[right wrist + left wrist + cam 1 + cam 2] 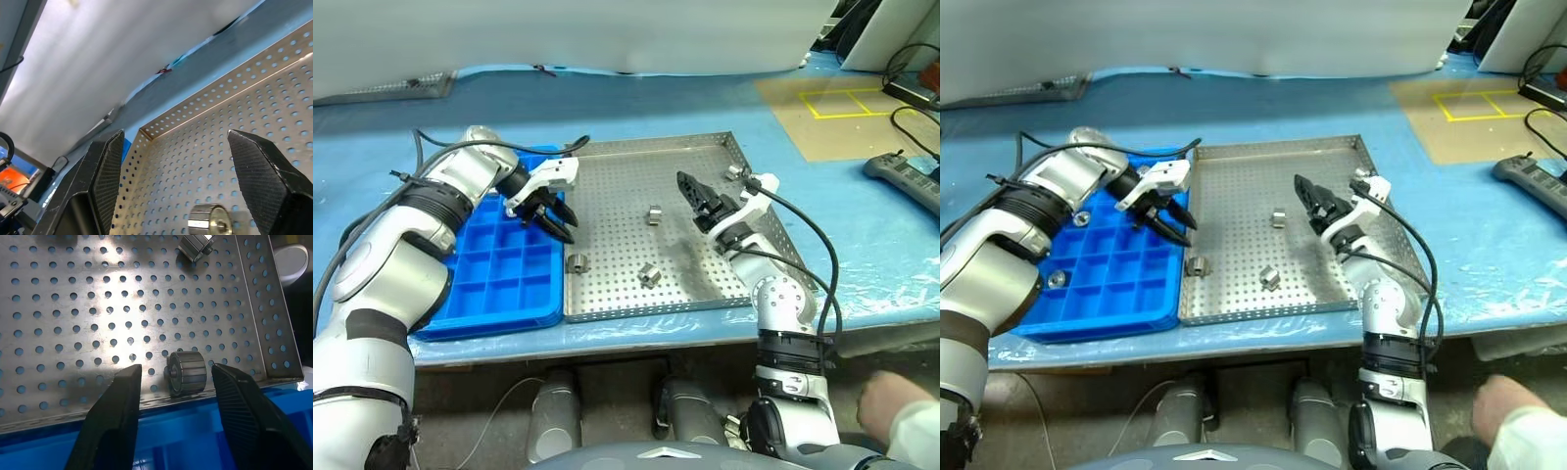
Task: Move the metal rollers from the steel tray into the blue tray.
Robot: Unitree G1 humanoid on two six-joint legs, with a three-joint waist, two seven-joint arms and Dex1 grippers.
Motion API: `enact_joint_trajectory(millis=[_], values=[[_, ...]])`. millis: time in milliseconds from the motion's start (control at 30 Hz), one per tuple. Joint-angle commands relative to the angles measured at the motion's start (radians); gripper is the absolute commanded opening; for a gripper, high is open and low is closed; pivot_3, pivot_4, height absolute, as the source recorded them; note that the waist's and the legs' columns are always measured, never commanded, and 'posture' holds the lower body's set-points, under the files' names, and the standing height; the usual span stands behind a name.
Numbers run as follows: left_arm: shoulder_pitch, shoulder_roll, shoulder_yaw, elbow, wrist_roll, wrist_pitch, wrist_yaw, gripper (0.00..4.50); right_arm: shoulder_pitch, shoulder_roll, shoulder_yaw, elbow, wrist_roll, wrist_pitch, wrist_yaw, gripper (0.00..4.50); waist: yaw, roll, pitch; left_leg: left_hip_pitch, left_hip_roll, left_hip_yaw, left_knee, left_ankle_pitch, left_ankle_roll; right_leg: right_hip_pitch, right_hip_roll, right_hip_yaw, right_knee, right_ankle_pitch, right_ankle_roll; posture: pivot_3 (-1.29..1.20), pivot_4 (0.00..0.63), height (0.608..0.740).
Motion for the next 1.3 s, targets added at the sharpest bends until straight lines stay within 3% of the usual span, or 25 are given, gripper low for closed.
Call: enact_joint_trajectory(millis=[33,433,700,1000,1300], values=[[-0.042,-0.014,-0.012,0.037,0.121,-0.019,-0.005,2.24,0.017,0.022,0.0,-0.027,0.003,-0.035,0.014,3.53,0.001,0.0,0.0,0.0,0.0,0.0,0.0,0.0,0.0,0.0,0.0,0.0,0.0,0.0,0.0,-0.28,0.15,0.74],[-0.181,-0.032,-0.187,-0.014,-0.055,0.206,-0.005,2.24,0.035,0.104,0.03,0.01,-0.034,-0.114,0.023,3.53,0.0,0.0,0.0,-0.001,0.0,0.0,-0.001,0.001,-0.001,-0.002,0.0,0.0,0.0,0.0,0.0,-0.32,0.15,0.74],[-0.156,-0.009,-0.263,-0.12,-0.066,0.205,-0.005,2.24,0.056,0.131,0.03,0.005,-0.042,-0.141,0.023,3.53,-0.003,0.0,0.0,-0.001,0.0,0.0,-0.001,0.001,-0.001,-0.002,0.0,0.0,0.0,0.0,0.0,-0.34,0.15,0.74],[-0.057,0.02,-0.261,-0.259,0.012,0.22,-0.005,2.24,0.064,0.128,0.024,0.0,-0.04,-0.149,0.02,3.53,-0.012,0.0,0.0,-0.001,0.0,0.0,-0.001,0.001,-0.001,-0.002,0.0,0.0,0.0,0.0,0.0,-0.35,0.15,0.74],[0.125,-0.049,-0.16,-0.278,0.204,0.218,0.056,2.24,0.076,0.126,0.013,-0.019,-0.03,-0.158,0.009,3.53,-0.025,0.0,0.0,0.0,0.0,0.0,-0.001,0.0,-0.001,0.0,0.0,0.0,0.0,0.0,0.0,-0.36,0.15,0.74]])
